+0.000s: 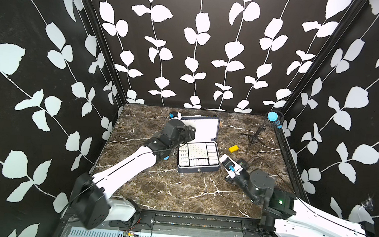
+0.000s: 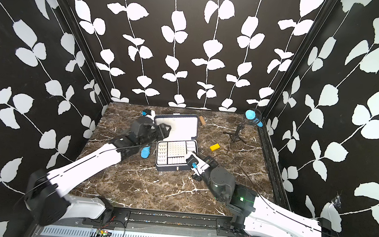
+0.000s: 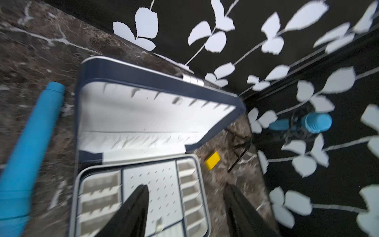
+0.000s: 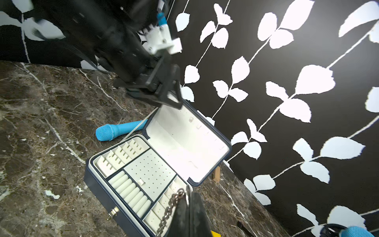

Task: Put jewelry chain into jewelry box
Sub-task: Open the fastener on the jewelry box.

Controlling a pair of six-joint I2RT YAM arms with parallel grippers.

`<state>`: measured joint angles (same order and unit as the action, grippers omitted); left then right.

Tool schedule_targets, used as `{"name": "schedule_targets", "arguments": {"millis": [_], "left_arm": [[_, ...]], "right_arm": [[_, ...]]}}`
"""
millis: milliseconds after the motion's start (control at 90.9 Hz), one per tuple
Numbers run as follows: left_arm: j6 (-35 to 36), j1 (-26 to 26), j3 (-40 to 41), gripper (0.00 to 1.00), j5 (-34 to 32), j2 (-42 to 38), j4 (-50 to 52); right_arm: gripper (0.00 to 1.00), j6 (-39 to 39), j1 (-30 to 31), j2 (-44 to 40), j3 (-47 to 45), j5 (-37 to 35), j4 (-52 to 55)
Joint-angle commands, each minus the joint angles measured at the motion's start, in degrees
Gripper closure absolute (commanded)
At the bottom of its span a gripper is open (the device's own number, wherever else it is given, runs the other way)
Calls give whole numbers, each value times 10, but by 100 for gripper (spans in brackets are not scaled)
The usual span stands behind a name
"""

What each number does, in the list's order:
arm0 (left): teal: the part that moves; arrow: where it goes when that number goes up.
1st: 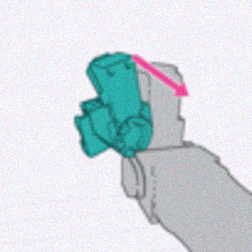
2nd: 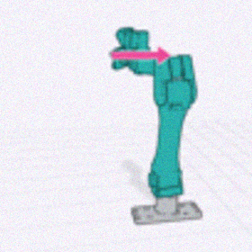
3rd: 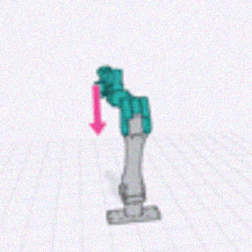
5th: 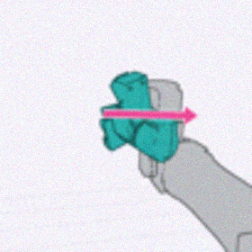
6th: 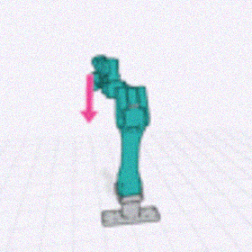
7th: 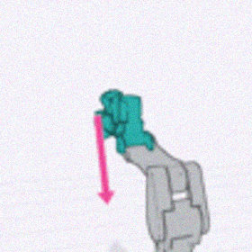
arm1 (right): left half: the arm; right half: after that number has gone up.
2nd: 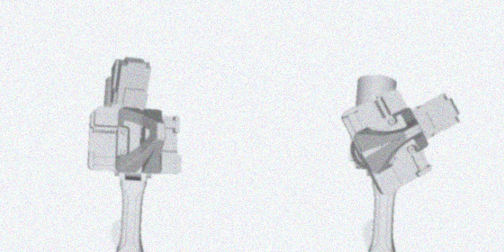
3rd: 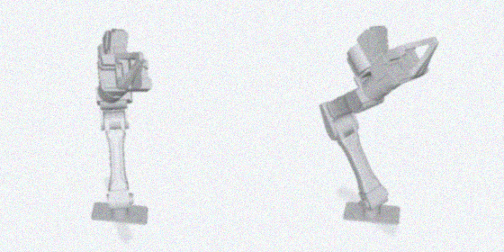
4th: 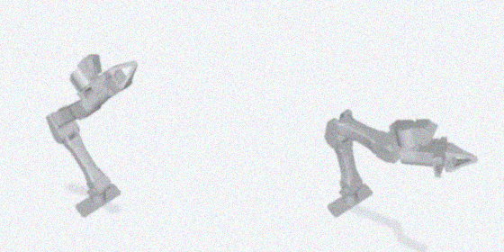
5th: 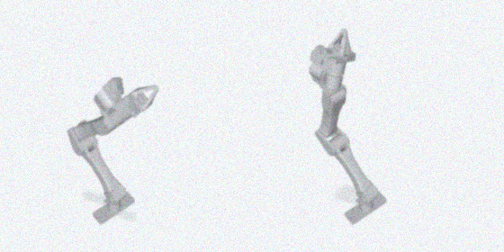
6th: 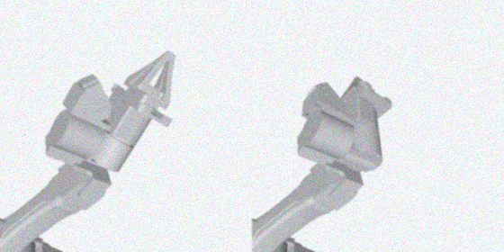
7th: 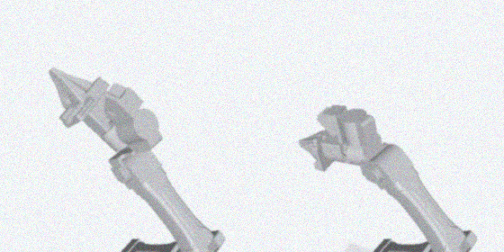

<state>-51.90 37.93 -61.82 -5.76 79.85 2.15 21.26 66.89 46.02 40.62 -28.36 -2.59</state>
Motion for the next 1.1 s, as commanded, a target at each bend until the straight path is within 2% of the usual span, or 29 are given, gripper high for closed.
{"name": "schedule_targets", "arguments": {"millis": [0, 154, 374, 726, 1089], "left_arm": [[-150, 0, 14, 40, -22, 49, -172], [-240, 7, 43, 43, -81, 101, -284], [-271, 7, 52, 43, -139, 104, -274], [-342, -14, 46, 44, -75, 140, -308], [-381, -16, 56, 45, -104, 158, -342]], "right_arm": [[100, 1, -5, 13, 25, 29, -62], [100, -2, -12, 33, 18, 31, -87], [100, -9, -24, 37, 14, 36, -94], [100, -18, -40, 15, -9, 37, -96], [100, -24, -57, -1, -25, 50, -104]]}}
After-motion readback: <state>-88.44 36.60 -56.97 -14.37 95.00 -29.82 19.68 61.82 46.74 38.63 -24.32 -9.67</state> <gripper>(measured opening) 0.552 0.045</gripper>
